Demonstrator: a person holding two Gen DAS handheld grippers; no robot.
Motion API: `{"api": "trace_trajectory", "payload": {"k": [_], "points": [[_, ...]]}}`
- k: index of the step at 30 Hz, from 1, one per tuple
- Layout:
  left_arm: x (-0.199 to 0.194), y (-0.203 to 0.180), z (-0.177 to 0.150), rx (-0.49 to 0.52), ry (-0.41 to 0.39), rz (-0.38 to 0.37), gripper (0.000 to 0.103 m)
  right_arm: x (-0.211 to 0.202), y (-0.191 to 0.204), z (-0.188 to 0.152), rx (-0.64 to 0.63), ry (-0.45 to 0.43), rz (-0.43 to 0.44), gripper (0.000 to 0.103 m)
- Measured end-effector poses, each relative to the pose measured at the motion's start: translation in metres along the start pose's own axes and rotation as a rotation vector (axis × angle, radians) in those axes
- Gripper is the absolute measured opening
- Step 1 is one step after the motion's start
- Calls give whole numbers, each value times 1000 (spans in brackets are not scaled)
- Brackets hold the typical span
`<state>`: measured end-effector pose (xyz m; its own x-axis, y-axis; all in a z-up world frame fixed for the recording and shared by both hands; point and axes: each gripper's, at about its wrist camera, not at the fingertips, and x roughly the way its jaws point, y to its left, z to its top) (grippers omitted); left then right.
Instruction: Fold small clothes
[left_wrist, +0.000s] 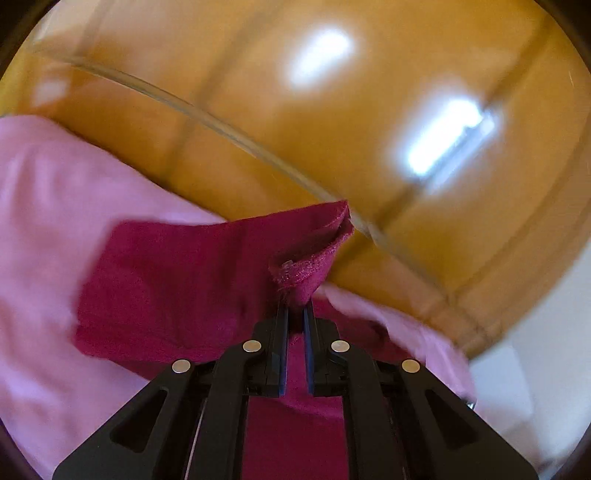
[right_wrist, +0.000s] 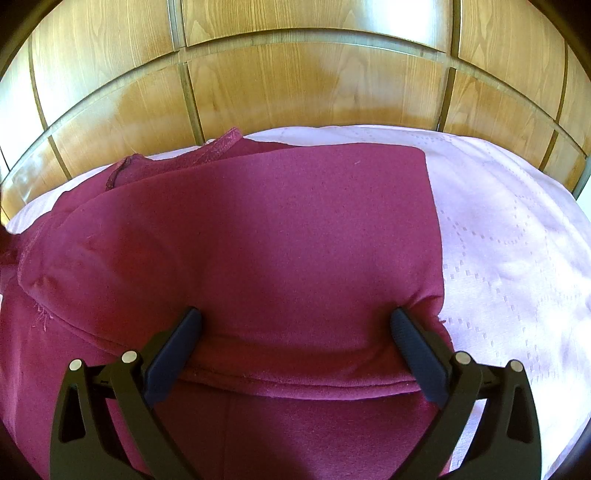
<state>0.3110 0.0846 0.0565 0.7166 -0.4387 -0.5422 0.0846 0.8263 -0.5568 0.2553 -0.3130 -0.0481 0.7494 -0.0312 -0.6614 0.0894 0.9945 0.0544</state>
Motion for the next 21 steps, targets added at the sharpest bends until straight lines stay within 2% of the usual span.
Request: {"api": "trace_trajectory", "payload": {"k": [3,6,7,8,9,11,12,16,19,21], "points": [[45,-28,-35,44,102,5,6,0,0,0,0,-1,2,101],[72,-39,-60,79,169,34,7,0,0,0,2,-1,5,101],[78,-41,-69,102,196,51,13,0,0,0,3,-1,6,101],[80,-41,-74,114,213,55,24,1,0,0,5,-1,8,101],[82,-42,-75,121,223,52,30,1,-1,1,7,-1,11,101],[64,-41,-88,149,209,45,40,1,-1,1,9,-1,14,101],[57,-42,-89,164,196,44,41,1,-1,1,9,-1,14,101],[23,-27,-96,194,151,61,41,-1,-2,4,19,10,23,101],[12,-8,-104,202,143,114,41,-12,3,11,19,-7,9,99],[7,7,-110,177,147,137,41,-29,12,17,41,-54,89,96]]}}
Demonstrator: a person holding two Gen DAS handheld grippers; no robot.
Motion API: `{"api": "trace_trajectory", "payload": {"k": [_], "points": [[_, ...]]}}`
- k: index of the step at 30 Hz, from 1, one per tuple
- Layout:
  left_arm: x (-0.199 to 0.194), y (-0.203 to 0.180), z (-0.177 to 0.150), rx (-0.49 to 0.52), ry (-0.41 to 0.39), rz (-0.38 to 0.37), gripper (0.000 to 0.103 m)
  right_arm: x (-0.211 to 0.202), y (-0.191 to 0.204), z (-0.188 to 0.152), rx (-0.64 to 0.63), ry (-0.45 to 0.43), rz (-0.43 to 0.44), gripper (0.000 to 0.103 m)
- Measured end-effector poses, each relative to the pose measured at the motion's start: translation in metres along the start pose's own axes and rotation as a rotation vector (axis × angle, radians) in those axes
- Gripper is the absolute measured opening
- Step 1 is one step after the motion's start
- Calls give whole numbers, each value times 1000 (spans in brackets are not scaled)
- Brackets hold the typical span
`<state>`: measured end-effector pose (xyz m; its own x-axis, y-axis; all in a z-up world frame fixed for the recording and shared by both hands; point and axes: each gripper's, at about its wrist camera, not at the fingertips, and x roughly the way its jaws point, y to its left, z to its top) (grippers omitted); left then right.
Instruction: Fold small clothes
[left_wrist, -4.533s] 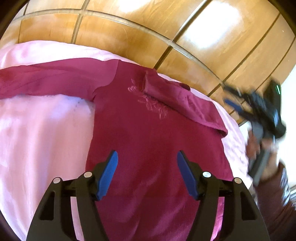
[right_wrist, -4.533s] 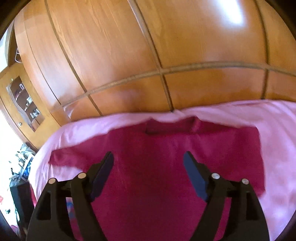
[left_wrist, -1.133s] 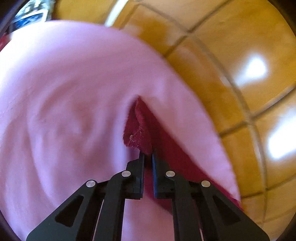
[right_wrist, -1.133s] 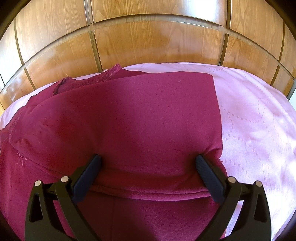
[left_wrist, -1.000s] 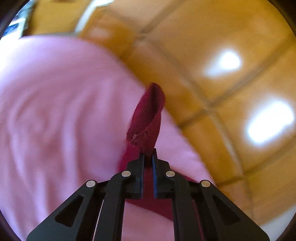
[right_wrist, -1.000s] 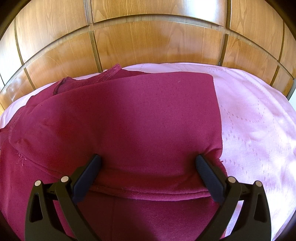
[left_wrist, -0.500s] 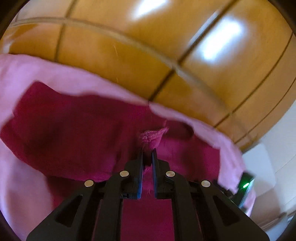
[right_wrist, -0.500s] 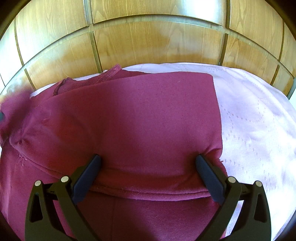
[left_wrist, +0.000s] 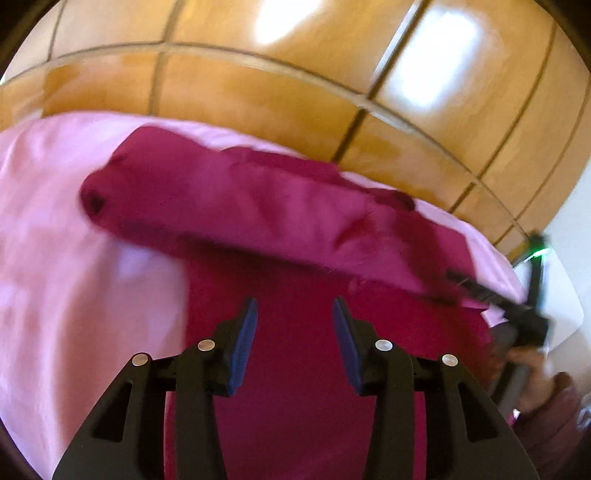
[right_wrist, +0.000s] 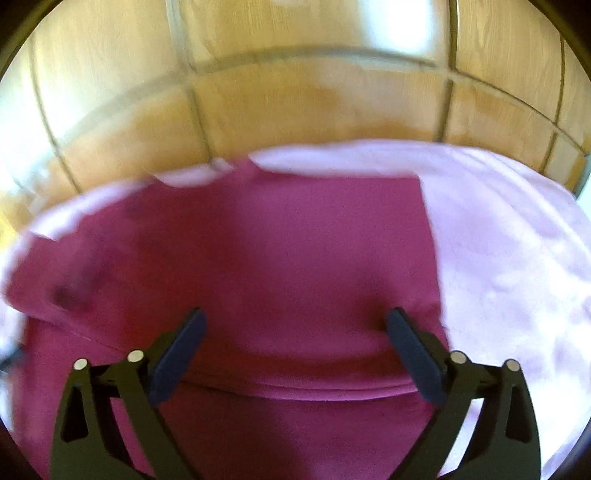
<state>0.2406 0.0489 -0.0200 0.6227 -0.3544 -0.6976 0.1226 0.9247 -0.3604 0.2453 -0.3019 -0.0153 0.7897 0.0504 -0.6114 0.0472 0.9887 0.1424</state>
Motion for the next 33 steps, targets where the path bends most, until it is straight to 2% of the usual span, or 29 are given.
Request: {"api": "trace_trajectory", "payload": {"k": [2,5,7,9,10,11,13,15,17,20,23,27,33], "points": [[3,9,-3,-31,10,2,41,-10,25,7,3,2,145,90],[6,14,-6,-48,13,-5,42,-1,70,12,-10,81,330,75],[12,18,-11,-57,24,-9,42,14,95,14,10,144,408,70],[16,23,-15,-80,24,-31,41,31,117,15,17,194,444,63],[17,25,-17,-89,23,-39,41,43,128,15,12,223,432,47],[18,27,-18,-97,22,-46,41,52,137,16,0,244,406,27],[18,29,-20,-98,15,-53,41,59,146,20,-8,246,356,5],[18,30,-21,-102,10,-61,41,48,145,30,-5,211,352,4],[18,32,-23,-107,9,-68,42,23,137,41,-12,135,342,4],[20,32,-22,-116,8,-77,42,-13,110,59,12,31,334,4],[20,32,-23,-116,8,-76,42,-31,75,68,44,-12,317,4],[20,29,-22,-110,10,-68,42,-27,24,60,98,1,223,4],[18,29,-21,-107,26,-52,42,7,-22,36,207,77,146,4]]}}
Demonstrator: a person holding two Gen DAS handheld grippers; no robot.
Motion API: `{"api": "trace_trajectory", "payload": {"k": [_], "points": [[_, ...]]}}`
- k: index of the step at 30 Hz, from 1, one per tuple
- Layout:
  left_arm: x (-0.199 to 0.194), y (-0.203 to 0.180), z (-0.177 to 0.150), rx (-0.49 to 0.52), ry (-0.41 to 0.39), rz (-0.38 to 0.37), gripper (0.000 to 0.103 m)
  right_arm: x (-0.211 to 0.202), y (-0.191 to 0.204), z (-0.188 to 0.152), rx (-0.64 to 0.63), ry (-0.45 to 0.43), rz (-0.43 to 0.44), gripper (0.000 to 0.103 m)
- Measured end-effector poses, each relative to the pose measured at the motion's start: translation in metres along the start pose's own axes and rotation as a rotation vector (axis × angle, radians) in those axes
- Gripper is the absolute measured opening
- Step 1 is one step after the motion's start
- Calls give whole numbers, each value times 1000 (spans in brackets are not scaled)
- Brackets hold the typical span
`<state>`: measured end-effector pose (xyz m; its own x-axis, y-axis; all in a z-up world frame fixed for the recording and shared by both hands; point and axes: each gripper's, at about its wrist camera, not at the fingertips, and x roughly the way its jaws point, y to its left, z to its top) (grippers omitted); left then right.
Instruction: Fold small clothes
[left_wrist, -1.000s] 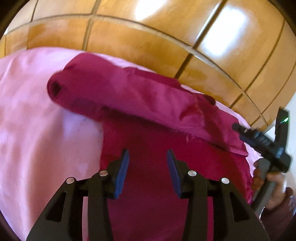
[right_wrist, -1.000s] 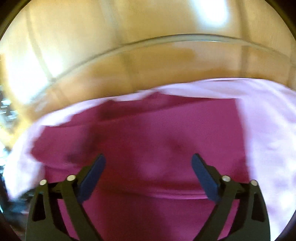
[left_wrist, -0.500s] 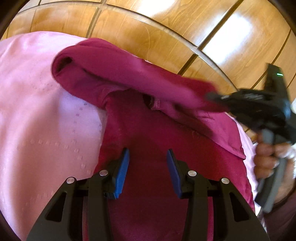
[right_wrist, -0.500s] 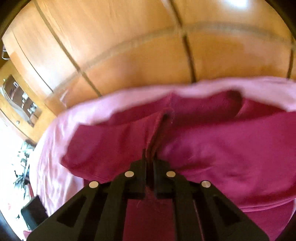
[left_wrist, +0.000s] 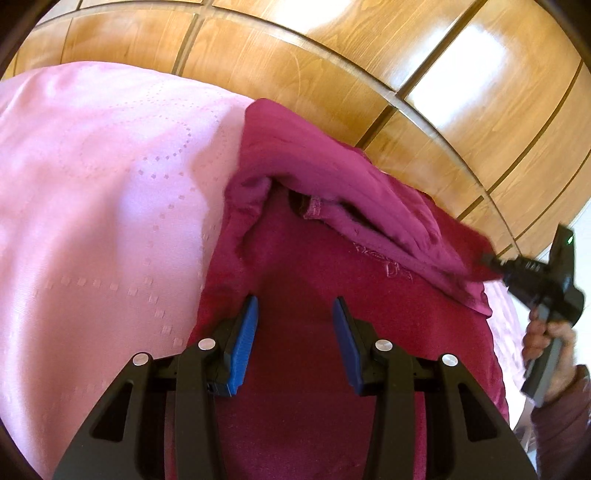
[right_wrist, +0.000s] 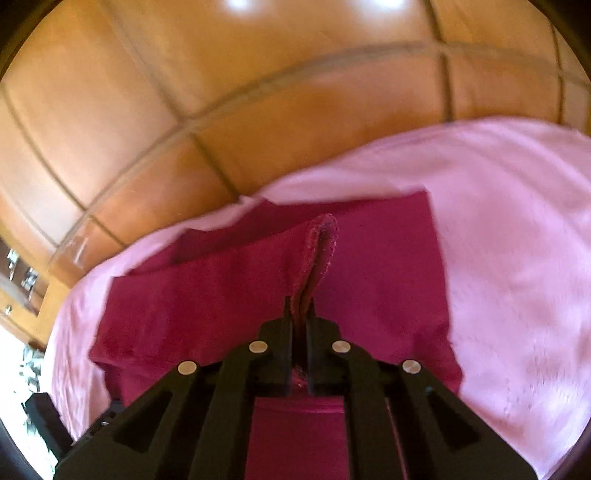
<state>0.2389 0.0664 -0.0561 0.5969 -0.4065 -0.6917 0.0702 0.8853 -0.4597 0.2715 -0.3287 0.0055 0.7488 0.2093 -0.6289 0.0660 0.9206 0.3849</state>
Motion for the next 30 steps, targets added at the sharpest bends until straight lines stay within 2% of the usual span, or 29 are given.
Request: {"api": "trace_trajectory", "payload": {"k": [3,6,10,12,15,18,21,24,28,30], "points": [[-5,-9,2,35,25,39,42,15,-23,-7,62,23,-28,4],[-20,-19,2,90,19,59,42,16,-40,-10,88,25,8,5],[-47,-41,21,159,-66,34,42,11,-46,-4,97,24,23,13],[-51,-51,33,195,-99,44,42,-2,-47,-2,102,-6,11,66],[-42,-63,55,247,-134,82,41,-29,-41,-2,79,-82,14,63],[-27,-67,66,245,-134,94,42,-36,-16,-2,10,-94,43,63],[-5,-73,78,237,-129,115,42,-22,16,-3,-90,-78,63,63],[17,-76,82,237,-100,139,42,-3,31,-8,-164,-48,19,62],[61,-63,71,225,-5,204,41,36,15,-20,-223,-4,-156,62],[68,-54,61,224,-23,195,42,43,5,-29,-231,-38,-117,63]]}}
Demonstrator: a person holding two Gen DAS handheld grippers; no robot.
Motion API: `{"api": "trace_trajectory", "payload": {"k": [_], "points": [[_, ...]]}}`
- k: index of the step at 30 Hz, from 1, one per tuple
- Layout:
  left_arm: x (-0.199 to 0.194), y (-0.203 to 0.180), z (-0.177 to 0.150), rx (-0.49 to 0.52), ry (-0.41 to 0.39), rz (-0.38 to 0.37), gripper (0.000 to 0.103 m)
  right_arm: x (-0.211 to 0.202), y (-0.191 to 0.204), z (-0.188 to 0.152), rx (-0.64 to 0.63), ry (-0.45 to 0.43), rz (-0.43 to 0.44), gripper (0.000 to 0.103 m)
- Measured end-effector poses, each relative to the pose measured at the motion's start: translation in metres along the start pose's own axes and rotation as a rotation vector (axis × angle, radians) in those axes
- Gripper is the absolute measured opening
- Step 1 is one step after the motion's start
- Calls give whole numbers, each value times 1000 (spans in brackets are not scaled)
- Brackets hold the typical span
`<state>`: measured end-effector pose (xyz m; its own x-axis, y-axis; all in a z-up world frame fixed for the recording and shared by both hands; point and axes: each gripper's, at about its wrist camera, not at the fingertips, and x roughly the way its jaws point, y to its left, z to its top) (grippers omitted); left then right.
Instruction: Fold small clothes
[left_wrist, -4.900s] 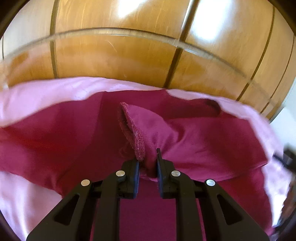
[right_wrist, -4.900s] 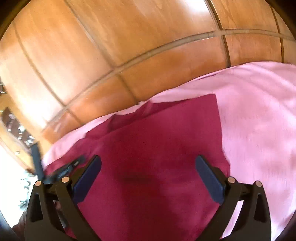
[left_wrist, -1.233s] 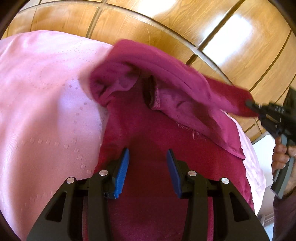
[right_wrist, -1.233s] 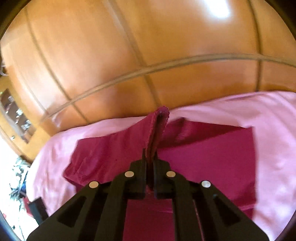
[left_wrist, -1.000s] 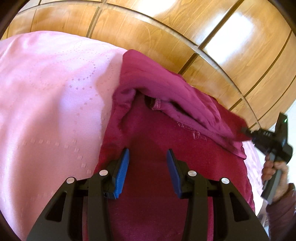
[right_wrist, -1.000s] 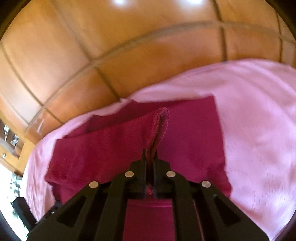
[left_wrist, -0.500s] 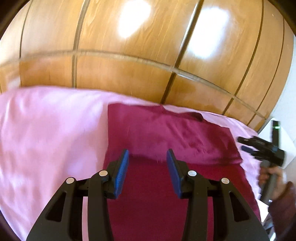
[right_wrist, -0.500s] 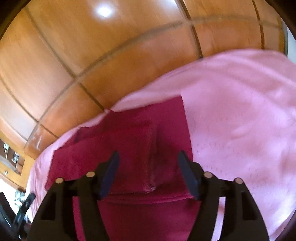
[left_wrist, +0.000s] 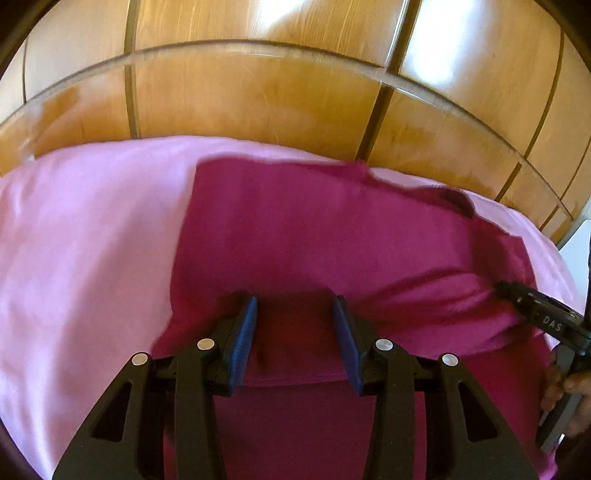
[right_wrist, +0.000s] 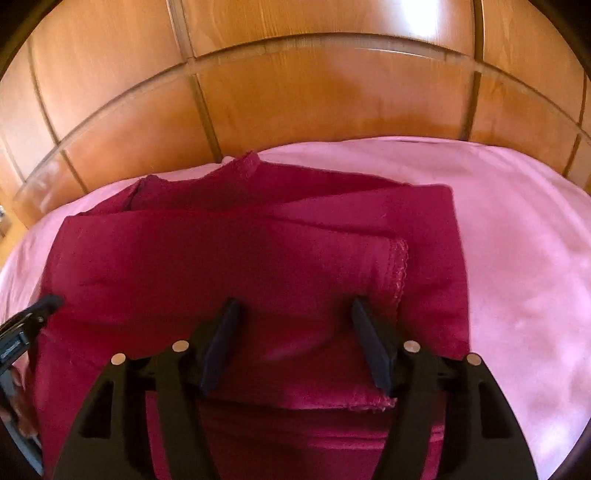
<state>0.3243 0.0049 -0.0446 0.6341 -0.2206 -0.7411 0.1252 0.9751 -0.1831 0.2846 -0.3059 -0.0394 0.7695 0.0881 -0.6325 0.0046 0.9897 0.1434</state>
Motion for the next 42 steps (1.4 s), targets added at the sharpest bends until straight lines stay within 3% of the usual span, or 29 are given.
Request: {"api": "trace_trajectory", "payload": {"k": [6,12,14,17,19,21,24,28,30,33,36,38,40,42], "points": [[-6,5,4,-22,10,-13,42,-1,3,-3,-5,-22,1,64],[-27,12,42,-61,-51,-63,42,-1,3,-2,-5,-31,8,68],[-15,12,58,-50,-38,-49,42,1,5,-2,-9,-33,3,68],[14,10,64,-17,-3,42,42,1,4,-2,-6,-37,6,69],[43,20,56,-32,59,87,43,0,4,-3,-5,-40,6,69],[45,22,45,-12,-5,85,44,2,4,-3,-7,-40,6,70],[45,21,46,-4,-3,100,44,3,2,-3,3,-40,17,70],[25,18,46,-7,12,135,45,2,1,-3,5,-41,20,70],[8,14,41,9,0,144,53,2,1,-3,4,-40,22,71],[-19,10,15,62,9,142,57,1,3,-3,1,-39,19,71],[-25,5,-8,122,28,203,60,1,5,-3,-7,-37,9,72],[-20,13,-22,113,90,229,68,0,8,-2,-20,-31,-8,74],[-22,23,-26,69,96,217,69,-3,13,0,-40,-17,-47,80],[-34,30,-26,21,90,208,68,-11,20,-1,-81,3,-81,99]]}}
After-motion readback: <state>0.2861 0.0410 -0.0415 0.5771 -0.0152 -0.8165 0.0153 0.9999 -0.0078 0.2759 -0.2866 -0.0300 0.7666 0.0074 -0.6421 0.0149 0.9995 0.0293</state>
